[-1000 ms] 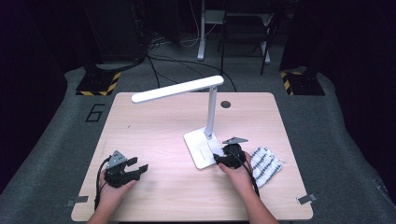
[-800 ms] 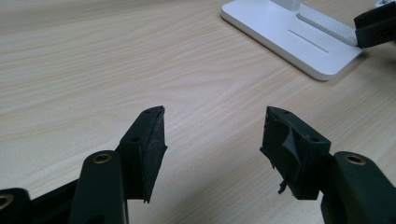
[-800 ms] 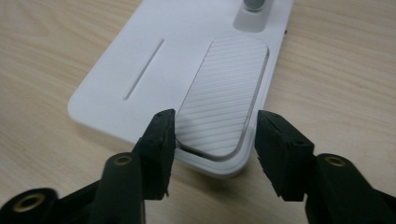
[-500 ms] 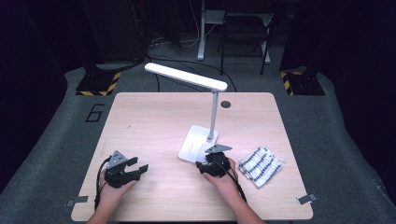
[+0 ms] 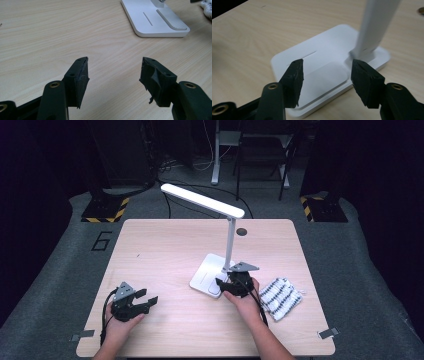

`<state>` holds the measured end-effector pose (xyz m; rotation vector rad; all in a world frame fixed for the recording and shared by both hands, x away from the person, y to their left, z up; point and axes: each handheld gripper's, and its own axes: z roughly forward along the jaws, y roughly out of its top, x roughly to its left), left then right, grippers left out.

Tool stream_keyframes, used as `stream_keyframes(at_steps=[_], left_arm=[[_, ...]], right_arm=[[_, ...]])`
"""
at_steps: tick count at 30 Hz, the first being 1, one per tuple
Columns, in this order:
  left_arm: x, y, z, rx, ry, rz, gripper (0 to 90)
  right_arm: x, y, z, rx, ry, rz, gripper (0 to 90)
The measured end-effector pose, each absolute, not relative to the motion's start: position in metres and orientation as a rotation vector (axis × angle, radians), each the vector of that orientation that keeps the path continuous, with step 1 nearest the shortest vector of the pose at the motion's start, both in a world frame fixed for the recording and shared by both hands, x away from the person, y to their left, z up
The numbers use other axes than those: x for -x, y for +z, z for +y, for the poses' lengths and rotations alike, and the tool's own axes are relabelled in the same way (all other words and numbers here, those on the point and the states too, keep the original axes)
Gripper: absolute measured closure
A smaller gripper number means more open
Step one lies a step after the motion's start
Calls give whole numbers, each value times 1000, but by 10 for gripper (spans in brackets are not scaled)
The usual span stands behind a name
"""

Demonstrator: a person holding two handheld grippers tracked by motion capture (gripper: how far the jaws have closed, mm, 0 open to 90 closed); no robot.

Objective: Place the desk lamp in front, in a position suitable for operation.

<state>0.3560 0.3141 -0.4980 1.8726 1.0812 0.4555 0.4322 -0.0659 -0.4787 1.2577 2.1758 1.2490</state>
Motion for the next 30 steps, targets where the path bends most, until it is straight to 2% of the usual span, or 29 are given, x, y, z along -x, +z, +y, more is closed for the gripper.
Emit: stream_keyframes(at_steps=[9,17,25,30], left_arm=[[-356,-498,314,-1869,440,1079,391],[-357,-499,317,-1855,432,1090,391],[-357,-499,318,-1858,439,1087,391],[-357,-499,317,-1857,441,1084,392]], right_arm=[[-472,-455,-77,-1244,1202,2116,369],[-496,-458,-81,-1242,1264,2150,357],[-496,-463,-71,-1164,1224,2205,338],[-485,-463,-66,-1190,1226,2226,396]])
